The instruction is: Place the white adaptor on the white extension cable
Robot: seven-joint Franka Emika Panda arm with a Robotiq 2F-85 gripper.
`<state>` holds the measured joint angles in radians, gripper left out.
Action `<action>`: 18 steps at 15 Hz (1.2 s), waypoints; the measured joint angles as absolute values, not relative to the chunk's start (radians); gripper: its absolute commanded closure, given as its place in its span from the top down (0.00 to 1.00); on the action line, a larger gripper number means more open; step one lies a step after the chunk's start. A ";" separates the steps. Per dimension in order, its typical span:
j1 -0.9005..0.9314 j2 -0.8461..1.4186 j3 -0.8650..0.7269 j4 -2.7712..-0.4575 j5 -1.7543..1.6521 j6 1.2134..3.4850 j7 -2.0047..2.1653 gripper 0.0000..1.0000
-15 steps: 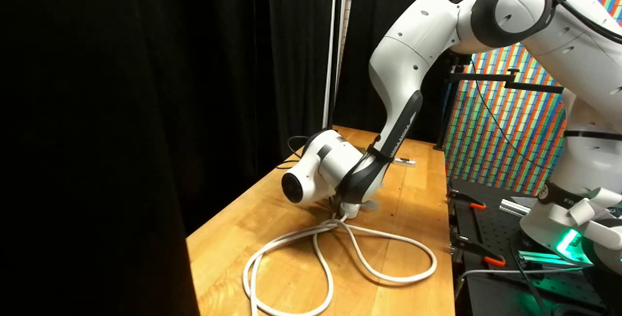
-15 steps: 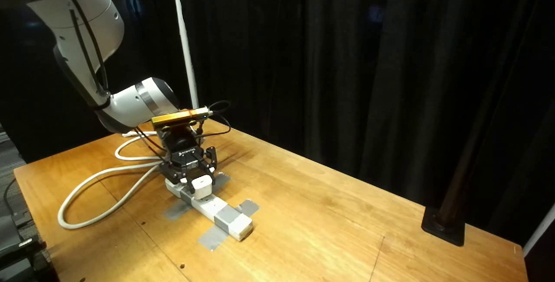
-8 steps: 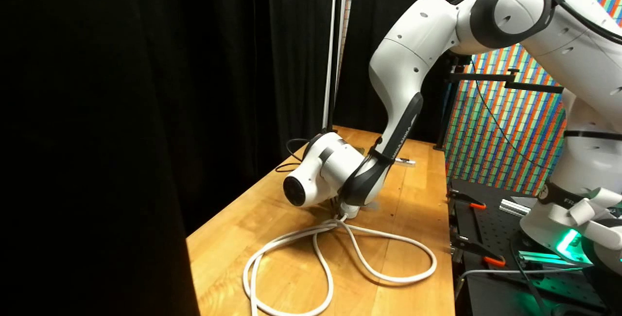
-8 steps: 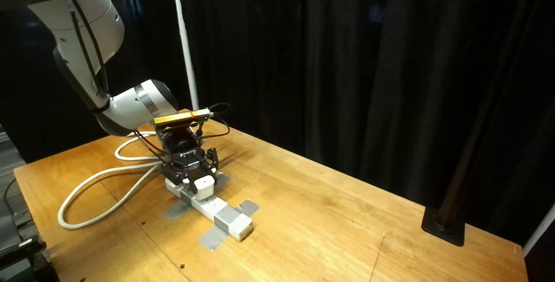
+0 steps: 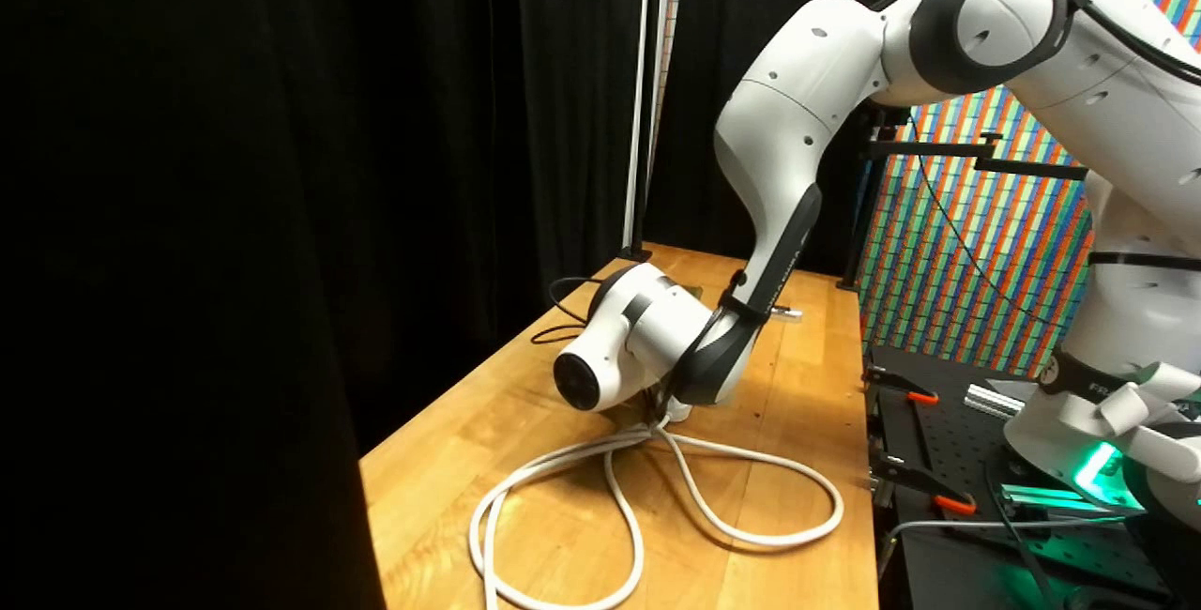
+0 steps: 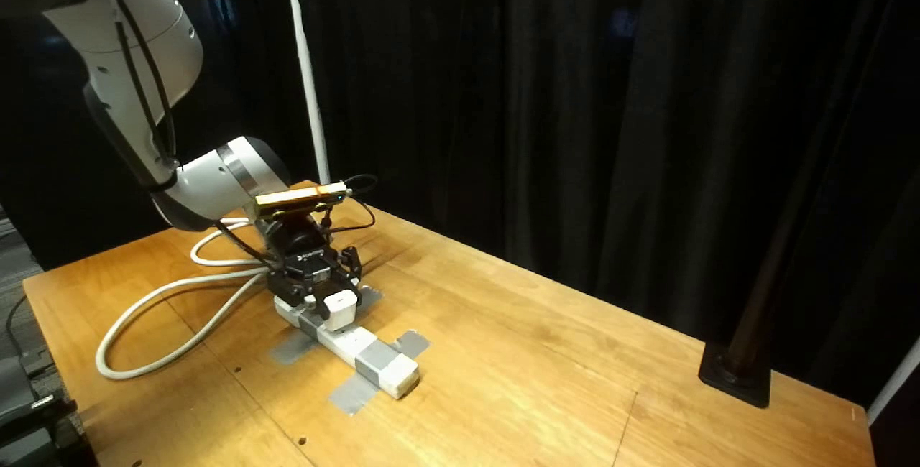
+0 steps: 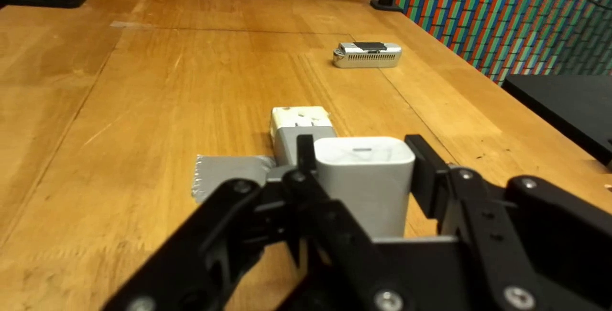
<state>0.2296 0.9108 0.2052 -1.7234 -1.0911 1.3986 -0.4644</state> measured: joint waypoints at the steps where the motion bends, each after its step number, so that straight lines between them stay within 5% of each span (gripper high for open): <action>1: 0.230 0.912 0.205 -1.724 -1.097 1.402 -0.466 0.87; 3: 0.230 0.916 0.205 -1.724 -1.107 1.411 -0.467 0.99; 18: 0.070 0.670 0.225 -1.708 -0.896 1.417 -0.842 1.00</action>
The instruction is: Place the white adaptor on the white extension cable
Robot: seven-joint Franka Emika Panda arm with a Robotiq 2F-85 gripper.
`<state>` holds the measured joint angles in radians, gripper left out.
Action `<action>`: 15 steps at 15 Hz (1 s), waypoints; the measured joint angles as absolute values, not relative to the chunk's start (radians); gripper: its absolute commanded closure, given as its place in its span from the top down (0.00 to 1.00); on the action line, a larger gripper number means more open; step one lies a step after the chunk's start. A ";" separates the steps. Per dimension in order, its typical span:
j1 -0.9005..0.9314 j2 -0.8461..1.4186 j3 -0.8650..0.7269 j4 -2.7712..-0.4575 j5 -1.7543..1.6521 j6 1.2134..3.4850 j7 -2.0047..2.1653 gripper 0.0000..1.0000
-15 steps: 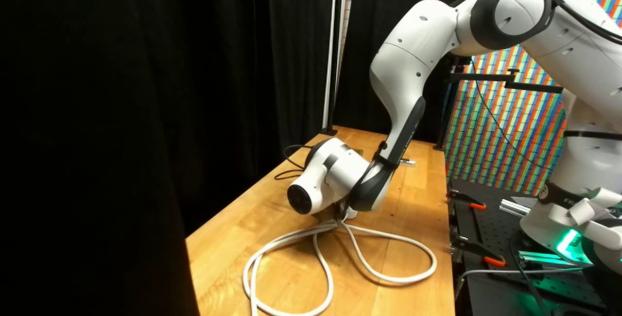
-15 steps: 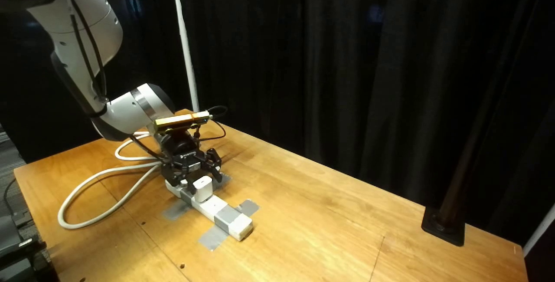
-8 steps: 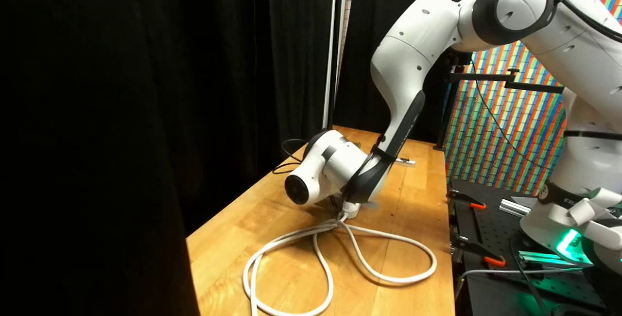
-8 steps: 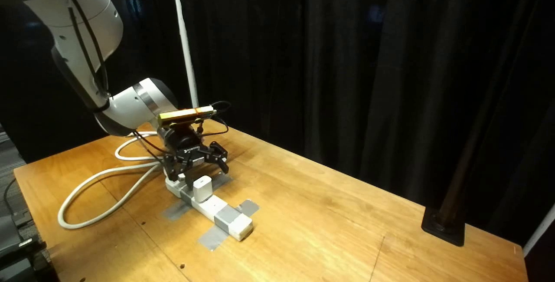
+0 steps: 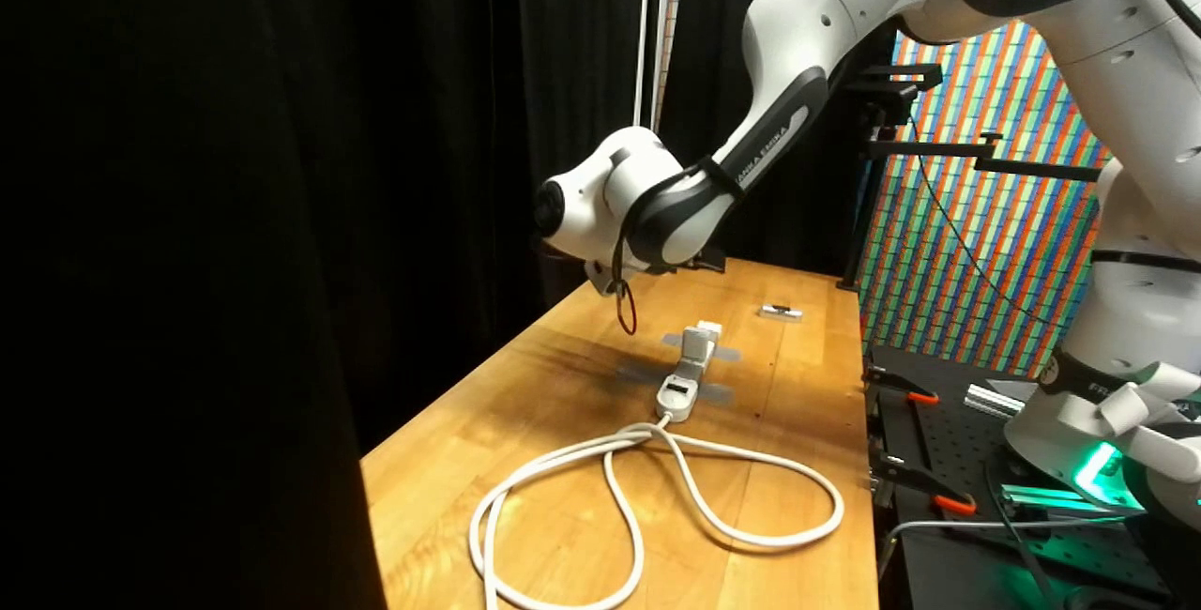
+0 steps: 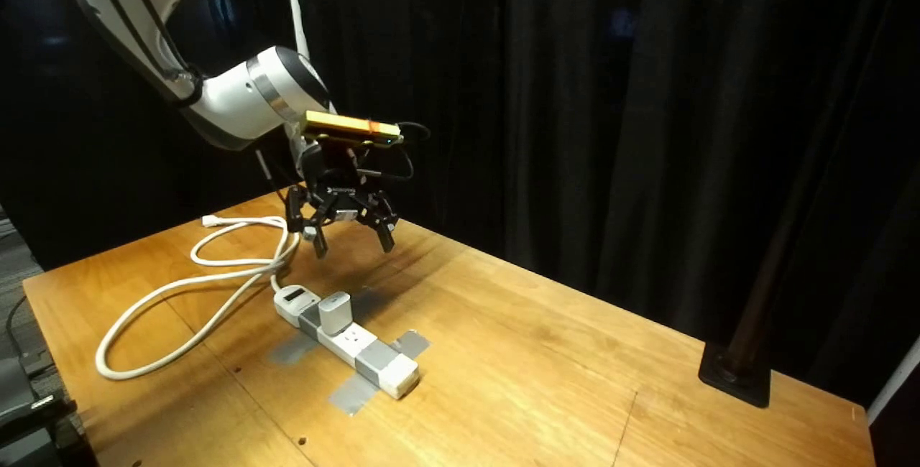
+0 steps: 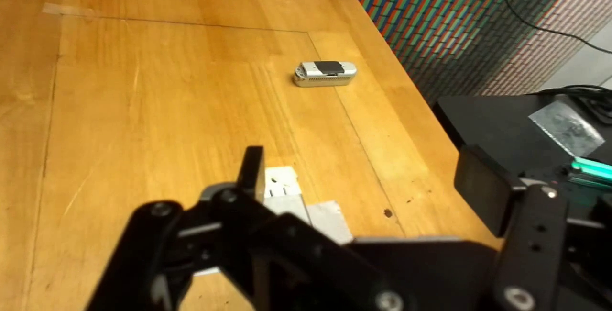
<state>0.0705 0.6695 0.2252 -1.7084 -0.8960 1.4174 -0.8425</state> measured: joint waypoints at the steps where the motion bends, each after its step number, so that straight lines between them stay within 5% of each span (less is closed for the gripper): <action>1: 0.055 0.637 0.225 -1.704 -0.855 1.417 -0.893 1.00; 15: 0.004 0.415 0.142 -1.703 -0.170 1.348 -0.756 1.00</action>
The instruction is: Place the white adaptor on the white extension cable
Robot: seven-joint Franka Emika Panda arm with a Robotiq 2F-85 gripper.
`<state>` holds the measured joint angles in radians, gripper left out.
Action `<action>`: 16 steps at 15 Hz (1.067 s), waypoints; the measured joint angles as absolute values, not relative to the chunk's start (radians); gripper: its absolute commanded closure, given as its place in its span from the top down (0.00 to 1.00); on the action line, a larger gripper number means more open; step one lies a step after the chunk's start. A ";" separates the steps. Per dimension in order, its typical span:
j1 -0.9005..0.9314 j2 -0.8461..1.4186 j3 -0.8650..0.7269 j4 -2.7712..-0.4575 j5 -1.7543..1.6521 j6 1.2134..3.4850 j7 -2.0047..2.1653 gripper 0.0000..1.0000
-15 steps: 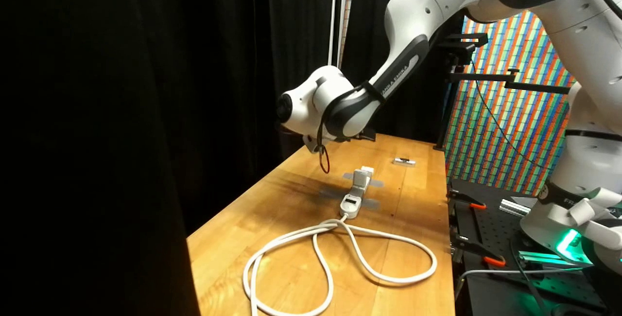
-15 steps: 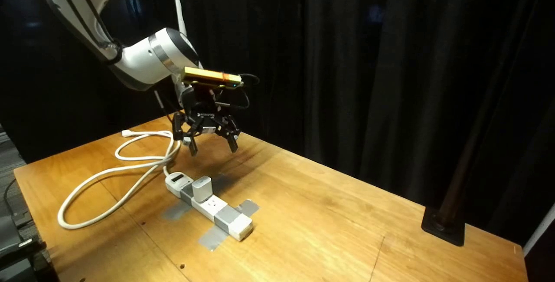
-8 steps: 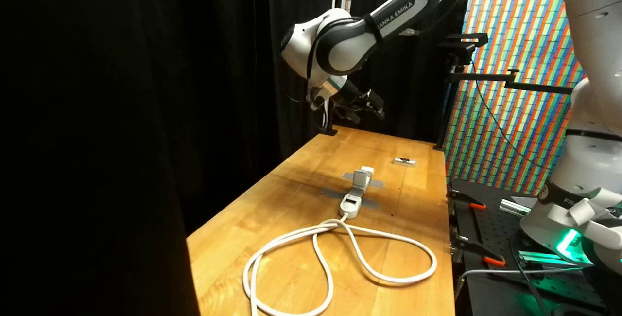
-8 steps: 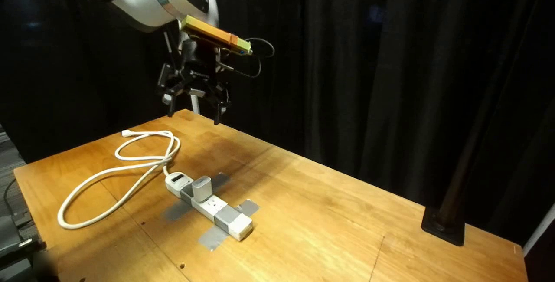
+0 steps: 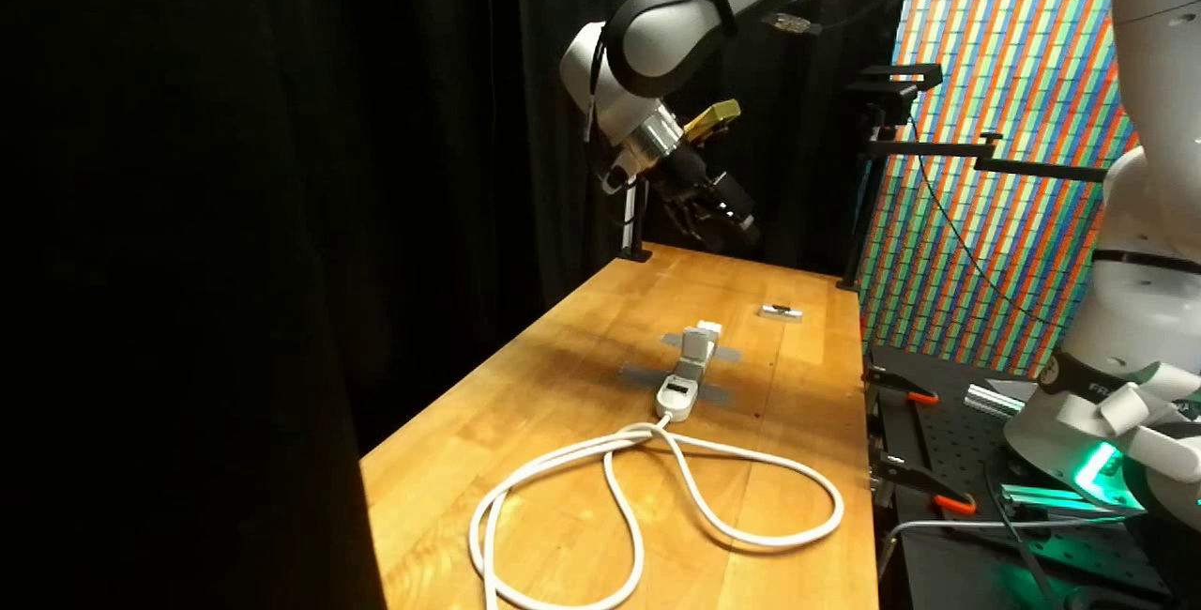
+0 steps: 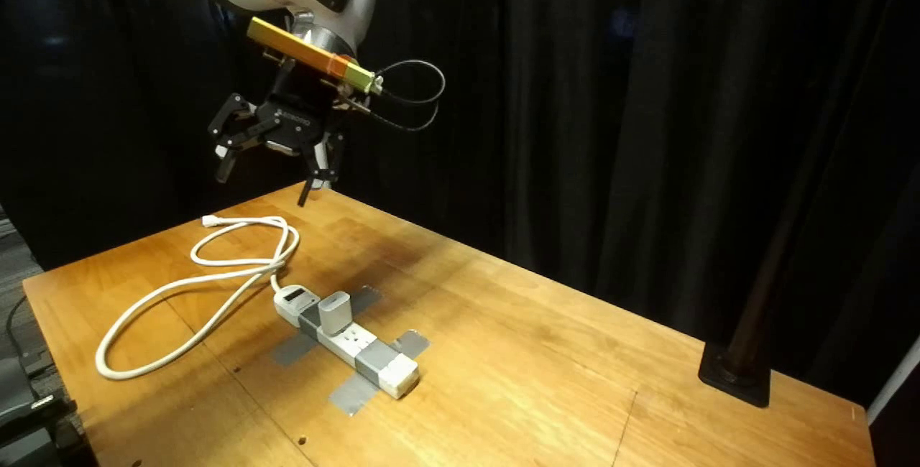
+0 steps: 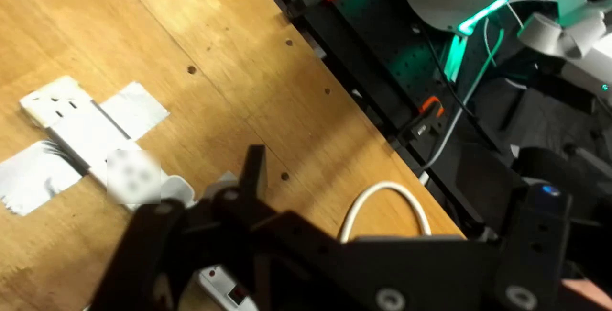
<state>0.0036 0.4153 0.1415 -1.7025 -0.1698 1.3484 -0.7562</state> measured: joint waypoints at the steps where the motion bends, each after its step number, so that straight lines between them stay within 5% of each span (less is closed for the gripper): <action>1: 0.003 0.411 0.138 -1.719 -0.128 1.362 -0.713 1.00; 10: -0.006 0.243 0.105 -2.046 0.170 1.587 -0.388 1.00; 11: -0.006 0.208 0.099 -2.089 0.195 1.606 -0.360 0.75; 13: -0.006 0.136 0.088 -2.166 0.238 1.640 -0.301 0.68; 16: -0.006 0.044 0.069 -2.247 0.286 1.682 -0.205 0.43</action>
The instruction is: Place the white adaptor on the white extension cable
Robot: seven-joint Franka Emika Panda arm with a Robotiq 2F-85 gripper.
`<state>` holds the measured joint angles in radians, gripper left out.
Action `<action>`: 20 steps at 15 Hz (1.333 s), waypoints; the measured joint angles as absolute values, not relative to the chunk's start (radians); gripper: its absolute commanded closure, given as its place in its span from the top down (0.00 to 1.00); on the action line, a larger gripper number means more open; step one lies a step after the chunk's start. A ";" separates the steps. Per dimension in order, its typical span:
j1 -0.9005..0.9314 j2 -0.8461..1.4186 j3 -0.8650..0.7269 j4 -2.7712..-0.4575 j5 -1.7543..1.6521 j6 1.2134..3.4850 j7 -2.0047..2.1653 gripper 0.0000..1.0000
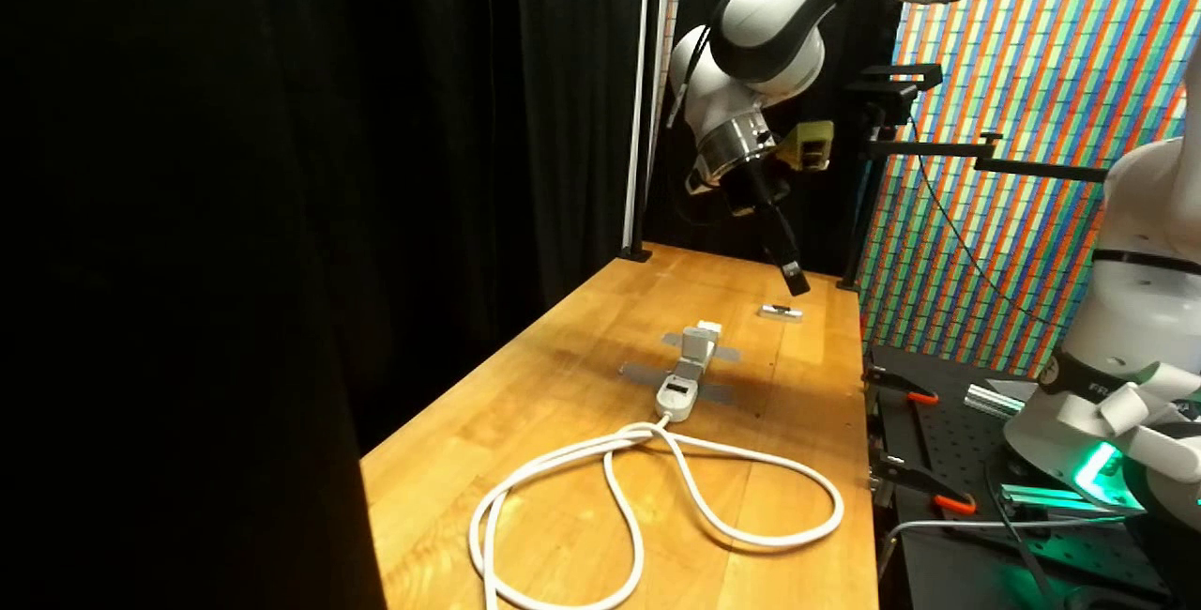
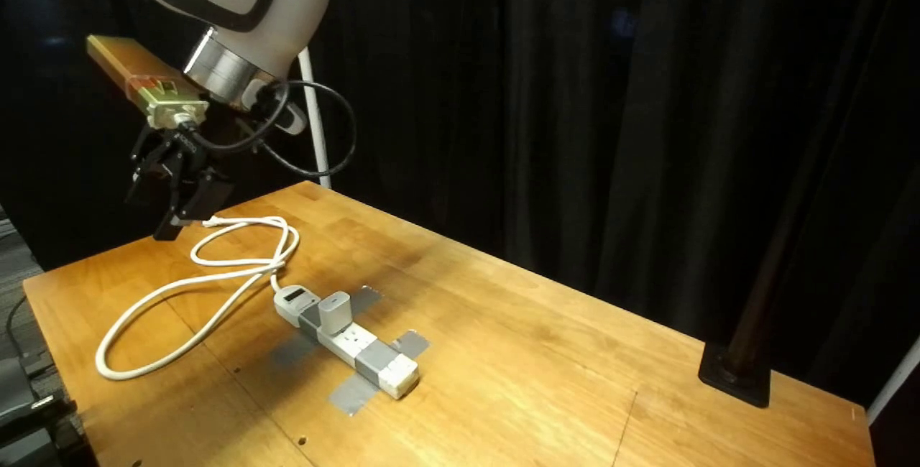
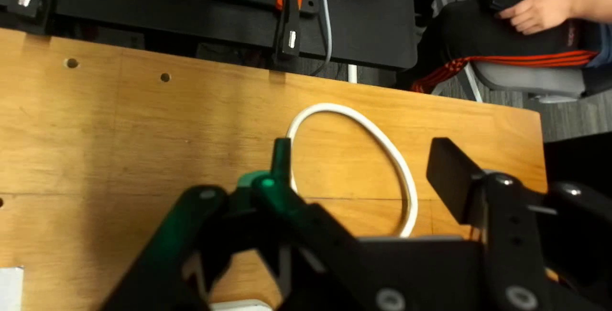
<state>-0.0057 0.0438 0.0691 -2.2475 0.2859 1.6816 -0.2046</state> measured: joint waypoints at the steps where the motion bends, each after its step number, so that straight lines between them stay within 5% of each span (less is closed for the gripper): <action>1: -0.006 0.020 0.064 -2.266 0.299 1.702 -0.171 0.36; 4: -0.006 -0.016 0.058 -2.301 0.323 1.794 -0.068 0.11; 7: -0.005 -0.019 0.058 -2.318 0.326 1.926 0.035 0.03; 20: 0.001 0.122 0.007 -2.315 -0.169 2.323 0.744 0.07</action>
<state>0.0013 0.1222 0.0067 -2.3147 -0.1695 2.3231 0.7438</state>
